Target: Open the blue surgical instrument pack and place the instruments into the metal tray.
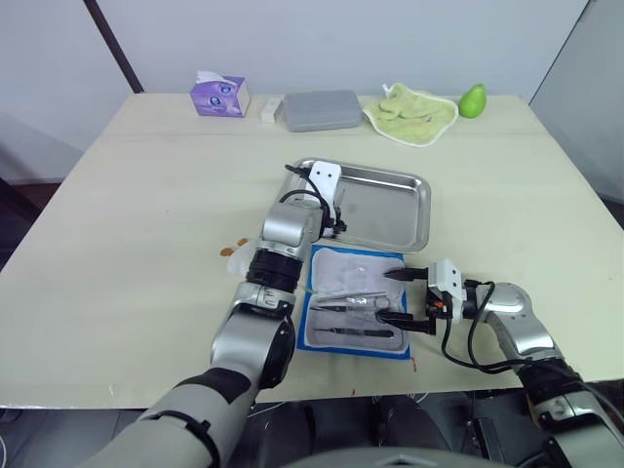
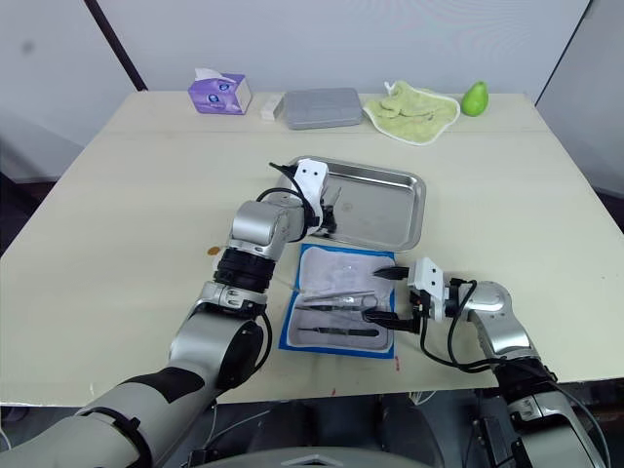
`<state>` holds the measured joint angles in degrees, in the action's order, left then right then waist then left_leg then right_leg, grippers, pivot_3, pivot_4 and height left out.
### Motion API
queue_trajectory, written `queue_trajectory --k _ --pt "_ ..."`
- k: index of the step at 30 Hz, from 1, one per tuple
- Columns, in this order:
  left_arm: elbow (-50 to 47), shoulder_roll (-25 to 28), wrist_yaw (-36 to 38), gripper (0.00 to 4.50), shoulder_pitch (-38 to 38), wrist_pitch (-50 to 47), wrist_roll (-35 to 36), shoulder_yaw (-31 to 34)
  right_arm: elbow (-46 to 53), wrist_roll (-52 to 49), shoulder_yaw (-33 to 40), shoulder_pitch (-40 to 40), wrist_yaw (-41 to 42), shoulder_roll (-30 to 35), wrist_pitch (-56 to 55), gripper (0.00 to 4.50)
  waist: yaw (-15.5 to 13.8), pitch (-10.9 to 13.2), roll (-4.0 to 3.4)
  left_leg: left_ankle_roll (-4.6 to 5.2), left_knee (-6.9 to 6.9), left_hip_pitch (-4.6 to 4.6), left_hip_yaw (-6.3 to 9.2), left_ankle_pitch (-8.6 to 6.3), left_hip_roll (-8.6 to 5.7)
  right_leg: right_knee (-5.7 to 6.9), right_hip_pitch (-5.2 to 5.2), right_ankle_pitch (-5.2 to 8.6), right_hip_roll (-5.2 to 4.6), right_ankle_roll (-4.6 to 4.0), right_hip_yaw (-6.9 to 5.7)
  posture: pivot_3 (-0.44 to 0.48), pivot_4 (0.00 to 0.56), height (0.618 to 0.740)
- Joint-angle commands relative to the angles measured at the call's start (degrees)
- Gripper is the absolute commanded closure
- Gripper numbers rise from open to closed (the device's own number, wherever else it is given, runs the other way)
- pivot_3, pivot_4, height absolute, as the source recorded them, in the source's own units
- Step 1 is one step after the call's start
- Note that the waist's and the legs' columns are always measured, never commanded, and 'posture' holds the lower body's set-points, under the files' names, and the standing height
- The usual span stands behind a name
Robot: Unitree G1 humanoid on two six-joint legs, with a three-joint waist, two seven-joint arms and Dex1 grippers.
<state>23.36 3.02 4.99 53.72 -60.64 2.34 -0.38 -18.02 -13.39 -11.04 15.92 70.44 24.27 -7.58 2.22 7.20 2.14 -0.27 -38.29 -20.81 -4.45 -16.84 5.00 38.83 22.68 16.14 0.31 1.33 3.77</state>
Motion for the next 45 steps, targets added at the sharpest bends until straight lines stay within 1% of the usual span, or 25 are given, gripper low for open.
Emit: queue_trajectory --k 1,5,8,9,10,12,14,16,18,20,22,24,28,30,33,36,37,38,39,40,41,43,45 --pt "-4.74 0.67 0.91 2.93 0.59 -1.31 0.51 -0.25 -3.52 2.26 -2.39 -2.47 -0.40 -0.13 2.59 0.00 0.00 0.00 0.00 0.00 0.00 0.00 0.00 0.00 0.00 0.00 0.00 0.00 0.00 0.00 0.00 0.000 0.150 0.740" --pt "-10.18 2.14 3.78 2.93 -0.29 -2.74 2.36 0.21 -3.46 2.21 -2.40 -2.43 -0.40 -0.22 2.62 0.00 0.04 0.01 -0.01 -0.02 0.01 0.01 0.02 0.01 0.00 0.00 0.00 0.00 0.00 0.00 0.01 0.000 0.150 0.740" --pt "-15.43 3.99 8.22 2.93 -2.20 -0.48 4.81 -0.24 -3.46 2.14 -2.32 -2.39 -0.34 -0.18 2.62 0.00 0.05 0.02 -0.03 -0.04 0.01 0.02 0.03 0.01 0.00 0.00 0.00 0.00 -0.01 0.00 0.02 0.000 0.150 0.740" --pt "-18.51 6.07 14.23 2.93 -4.81 5.17 6.73 -1.22 -3.36 2.05 -2.22 -2.45 -0.29 -0.11 2.65 0.00 0.11 0.03 -0.05 -0.20 0.02 0.02 0.04 0.10 0.00 0.00 0.00 0.00 -0.02 0.00 0.03 0.000 0.150 0.740" --pt "-21.10 9.35 21.08 2.93 -7.66 10.66 7.98 -3.06 -3.32 1.97 -2.13 -2.49 -0.23 -0.05 2.63 0.00 0.18 0.06 -0.10 -0.25 0.04 0.04 0.04 0.13 0.00 0.00 0.00 0.00 -0.03 0.00 0.03 0.000 0.150 0.740" --pt "-23.74 13.76 27.05 2.93 -12.21 21.25 8.03 -3.65 -3.34 1.75 -1.92 -2.54 -0.09 0.06 2.55 0.00 0.30 0.13 -0.23 -0.30 0.14 0.11 0.04 0.15 0.01 0.01 0.01 0.00 -0.03 -0.01 0.13 0.000 0.150 0.740" --pt "-24.24 15.93 29.99 2.93 -14.05 24.71 9.01 -3.28 -3.31 1.56 -1.74 -2.57 -0.04 0.06 2.51 0.00 -0.03 0.14 -0.20 -0.55 0.19 0.11 0.00 0.29 0.02 0.00 0.00 0.00 -0.05 -0.02 0.07 0.000 0.150 0.740" --pt "-25.35 18.85 35.93 2.93 -16.08 28.67 10.93 -3.19 -3.20 1.34 -1.45 -2.69 0.05 -0.05 2.17 0.00 -0.27 0.14 -0.16 -0.57 0.15 0.07 -0.02 0.31 0.00 0.00 -0.01 0.00 -0.11 -0.02 0.00 0.000 0.150 0.740" --pt "-25.98 21.20 40.10 2.93 -17.37 29.98 12.57 -3.01 -3.15 1.28 -1.30 -2.78 0.15 -0.13 2.07 0.00 -0.34 0.14 -0.14 -0.31 0.14 0.06 -0.04 0.17 -0.06 0.00 -0.02 0.00 -0.17 -0.01 -0.03 0.000 0.150 0.740" --pt "-26.79 23.32 44.01 2.93 -18.29 30.01 14.37 -3.15 -3.12 1.29 -1.30 -2.82 0.21 -0.19 1.98 0.00 -0.34 0.14 -0.14 -0.28 0.13 0.05 -0.03 0.15 -0.06 -0.01 -0.01 0.00 -0.17 -0.02 -0.04 0.000 0.150 0.740" --pt "-28.08 26.35 52.86 2.93 -20.89 33.01 19.26 -1.29 -3.15 1.09 -1.16 -2.82 0.40 -0.28 1.69 0.00 -0.16 0.15 -0.15 -0.26 0.14 0.05 0.00 0.14 -0.06 -0.01 -0.01 0.01 -0.14 -0.02 -0.05 0.000 0.150 0.740" --pt "-27.96 29.60 59.18 2.93 -22.57 32.89 22.63 -0.36 -3.01 0.89 -1.09 -2.96 0.64 -0.31 1.49 0.00 -0.01 0.16 -0.17 -0.26 0.17 0.05 0.00 0.14 -0.05 -0.01 0.01 0.02 -0.10 -0.03 -0.04 0.000 0.150 0.740" --pt "-27.44 35.25 67.01 2.93 -25.54 32.58 26.15 0.67 -2.81 0.80 -1.08 -3.08 0.82 -0.24 1.36 0.00 -0.08 0.18 -0.16 -0.25 0.16 0.04 0.05 0.14 -0.04 -0.01 0.01 0.02 -0.10 -0.04 -0.09 0.000 0.150 0.740" --pt "-26.66 38.28 69.80 2.93 -27.74 35.66 25.22 1.10 -2.74 0.76 -1.04 -3.12 0.92 -0.17 1.30 0.00 -0.13 0.18 -0.14 -0.24 0.16 0.04 0.04 0.14 -0.04 -0.02 0.01 0.03 -0.10 -0.03 -0.09 0.000 0.150 0.740" --pt "-25.35 41.62 73.36 2.93 -30.24 36.67 26.31 2.67 -2.76 0.69 -0.95 -3.14 1.05 -0.02 1.17 0.00 -0.20 0.19 -0.14 -0.23 0.16 0.04 0.04 0.13 -0.04 -0.04 0.02 0.03 -0.10 -0.04 -0.09 0.000 0.150 0.740" --pt "-22.70 46.38 78.36 2.14 -33.51 37.39 26.63 4.11 -2.76 0.61 -0.87 -3.11 1.35 0.26 1.09 0.00 -0.11 0.24 -0.13 -0.23 0.17 0.04 0.04 0.13 -0.03 -0.03 0.03 0.03 -0.10 -0.05 -0.10 0.000 0.150 0.740" --pt "-22.01 47.25 79.01 1.72 -34.28 38.22 26.40 4.41 -2.74 0.58 -0.87 -3.09 1.51 0.42 1.08 0.00 -0.08 0.25 -0.15 -0.22 0.17 0.05 0.02 0.13 -0.01 -0.04 0.03 0.04 -0.08 -0.06 -0.08 0.000 0.150 0.740" --pt "-21.68 47.61 79.07 1.11 -34.61 38.59 26.32 4.56 -2.75 0.56 -0.86 -3.06 1.63 0.54 1.07 0.00 -0.15 0.26 -0.15 -0.21 0.19 0.05 0.01 0.12 0.00 -0.04 0.05 0.05 -0.08 -0.08 -0.08 0.000 0.150 0.740" --pt "-21.55 47.72 78.92 0.69 -34.74 38.92 26.27 4.57 -2.78 0.54 -0.83 -3.02 1.75 0.63 1.06 0.00 -0.38 0.27 -0.13 -0.20 0.19 0.04 0.02 0.11 0.00 -0.05 0.06 0.06 -0.09 -0.09 -0.11 0.000 0.150 0.740" --pt "-21.64 47.83 78.92 0.11 -34.87 39.08 26.31 4.52 -2.79 0.50 -0.81 -2.97 1.84 0.72 1.09 0.00 -0.62 0.29 -0.09 -0.20 0.18 0.03 0.02 0.11 0.00 -0.05 0.06 0.07 -0.12 -0.09 -0.14 0.000 0.150 0.740" --pt "-22.10 47.99 79.08 0.04 -35.10 39.06 26.37 4.41 -2.80 0.48 -0.80 -2.93 1.92 0.80 1.10 0.00 -0.77 0.31 -0.06 -0.19 0.17 0.02 0.01 0.11 0.00 -0.05 0.06 0.08 -0.14 -0.12 -0.15 0.000 0.150 0.740" --pt "-24.04 47.99 78.56 0.04 -35.68 38.94 26.31 4.16 -2.83 0.45 -0.78 -2.87 2.05 0.94 1.09 0.00 -0.94 0.32 -0.02 -0.19 0.16 0.03 -0.02 0.11 0.00 -0.04 0.06 0.18 -0.14 -0.29 -0.13 0.000 0.150 0.740" --pt "-28.09 47.89 76.34 0.04 -36.31 37.68 25.78 3.29 -2.76 0.45 -0.76 -2.90 2.10 1.07 1.10 0.00 -1.11 0.33 0.02 -0.19 0.16 0.03 -0.02 0.11 0.00 -0.04 0.06 0.18 -0.14 -0.30 -0.13 0.000 0.150 0.740"
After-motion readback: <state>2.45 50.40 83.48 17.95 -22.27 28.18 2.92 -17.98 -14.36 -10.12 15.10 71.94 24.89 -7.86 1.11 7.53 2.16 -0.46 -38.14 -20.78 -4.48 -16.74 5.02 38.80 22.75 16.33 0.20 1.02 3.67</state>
